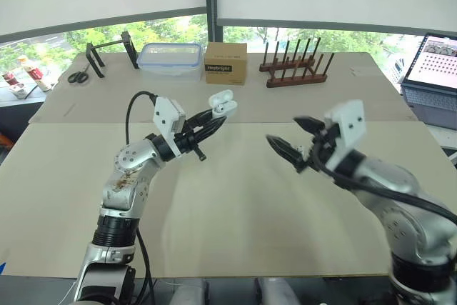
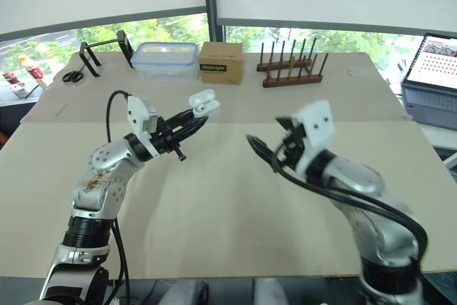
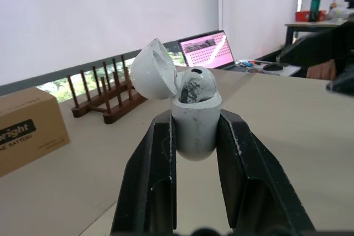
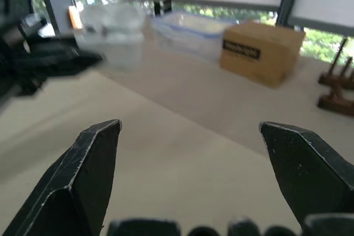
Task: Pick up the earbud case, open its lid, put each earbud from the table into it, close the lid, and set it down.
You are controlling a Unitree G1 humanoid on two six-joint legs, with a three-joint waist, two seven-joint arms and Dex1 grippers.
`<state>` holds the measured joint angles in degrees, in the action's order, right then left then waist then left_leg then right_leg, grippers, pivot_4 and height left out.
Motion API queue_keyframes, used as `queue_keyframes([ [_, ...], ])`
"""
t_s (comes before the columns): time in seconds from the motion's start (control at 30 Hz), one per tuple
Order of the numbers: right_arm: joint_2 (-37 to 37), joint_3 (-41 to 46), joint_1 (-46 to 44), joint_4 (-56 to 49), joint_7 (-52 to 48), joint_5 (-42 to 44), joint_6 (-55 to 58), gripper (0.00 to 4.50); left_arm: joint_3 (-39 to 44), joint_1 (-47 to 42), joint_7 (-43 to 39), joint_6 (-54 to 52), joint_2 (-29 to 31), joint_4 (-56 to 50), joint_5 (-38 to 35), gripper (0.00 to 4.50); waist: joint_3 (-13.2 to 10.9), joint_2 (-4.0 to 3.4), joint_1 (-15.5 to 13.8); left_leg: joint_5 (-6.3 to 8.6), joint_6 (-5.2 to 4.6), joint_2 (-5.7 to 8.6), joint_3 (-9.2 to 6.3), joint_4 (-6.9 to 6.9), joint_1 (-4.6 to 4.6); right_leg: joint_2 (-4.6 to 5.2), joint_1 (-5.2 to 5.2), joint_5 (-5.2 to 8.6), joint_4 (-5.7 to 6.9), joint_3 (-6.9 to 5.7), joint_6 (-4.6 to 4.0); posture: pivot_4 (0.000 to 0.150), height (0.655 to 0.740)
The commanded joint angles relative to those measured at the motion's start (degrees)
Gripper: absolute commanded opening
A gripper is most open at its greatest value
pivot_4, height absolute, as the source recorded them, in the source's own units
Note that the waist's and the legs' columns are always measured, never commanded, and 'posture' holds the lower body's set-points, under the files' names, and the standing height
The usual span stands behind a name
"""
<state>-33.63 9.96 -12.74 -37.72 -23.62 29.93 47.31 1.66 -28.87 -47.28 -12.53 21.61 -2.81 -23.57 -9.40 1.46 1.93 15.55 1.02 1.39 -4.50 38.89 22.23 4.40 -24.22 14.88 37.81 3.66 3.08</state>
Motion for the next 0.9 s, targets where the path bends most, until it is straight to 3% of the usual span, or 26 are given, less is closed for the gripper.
queue_keyframes([
  [0.03, -3.05, 5.16, 7.02, -2.27, -2.29, -3.04, -5.21, 4.44, 1.29, 0.34, -1.81, -0.59, 1.76, -1.85, -2.07, 0.52, 0.00, 0.00, -0.10, 0.00, 0.00, -0.01, 0.00, 0.01, -0.01, 0.01, 0.00, 0.00, 0.01, 0.01, 0.00, 0.150, 0.7400],
  [0.2, -3.91, 12.54, 22.96, 1.14, -4.67, -7.12, -11.65, 4.44, 1.84, 0.99, -3.40, -1.67, 3.84, -1.78, -3.12, 0.52, 0.00, 0.01, -0.88, 0.00, 0.00, -0.02, 0.07, 0.02, -0.07, -0.02, 0.08, 0.00, 0.00, 0.02, 0.01, 0.150, 0.7400],
  [0.43, -3.00, 15.55, 28.86, 7.37, -6.12, -9.71, -18.21, 4.50, 1.80, 1.77, -4.42, -2.69, 4.61, -2.37, -3.87, 0.52, -0.01, 0.01, -1.06, 0.00, -0.01, -0.04, 0.12, 0.02, -0.23, -0.05, 0.25, 0.00, -0.02, 0.14, 0.03, 0.150, 0.7400],
  [0.67, -0.01, 5.85, 16.76, 8.05, -1.55, -11.34, -15.45, 4.50, 1.64, 2.21, -4.47, -2.52, 4.85, -2.30, -4.02, 0.52, 0.00, 0.00, -0.57, 0.00, -0.01, -0.11, 0.09, 0.02, -0.27, -0.08, 0.23, 0.00, 0.02, 0.18, 0.02, 0.150, 0.7400],
  [0.9, 7.81, -3.70, 0.50, 19.91, 6.85, -17.61, -13.28, 4.50, 1.06, 1.93, -4.73, -2.57, 4.88, -2.23, -4.10, 0.52, 0.00, 0.00, -1.26, 0.00, 0.00, 0.01, 0.05, 0.08, -0.10, 0.03, 0.08, -0.01, 0.07, 0.14, 0.03, 0.150, 0.7400],
])
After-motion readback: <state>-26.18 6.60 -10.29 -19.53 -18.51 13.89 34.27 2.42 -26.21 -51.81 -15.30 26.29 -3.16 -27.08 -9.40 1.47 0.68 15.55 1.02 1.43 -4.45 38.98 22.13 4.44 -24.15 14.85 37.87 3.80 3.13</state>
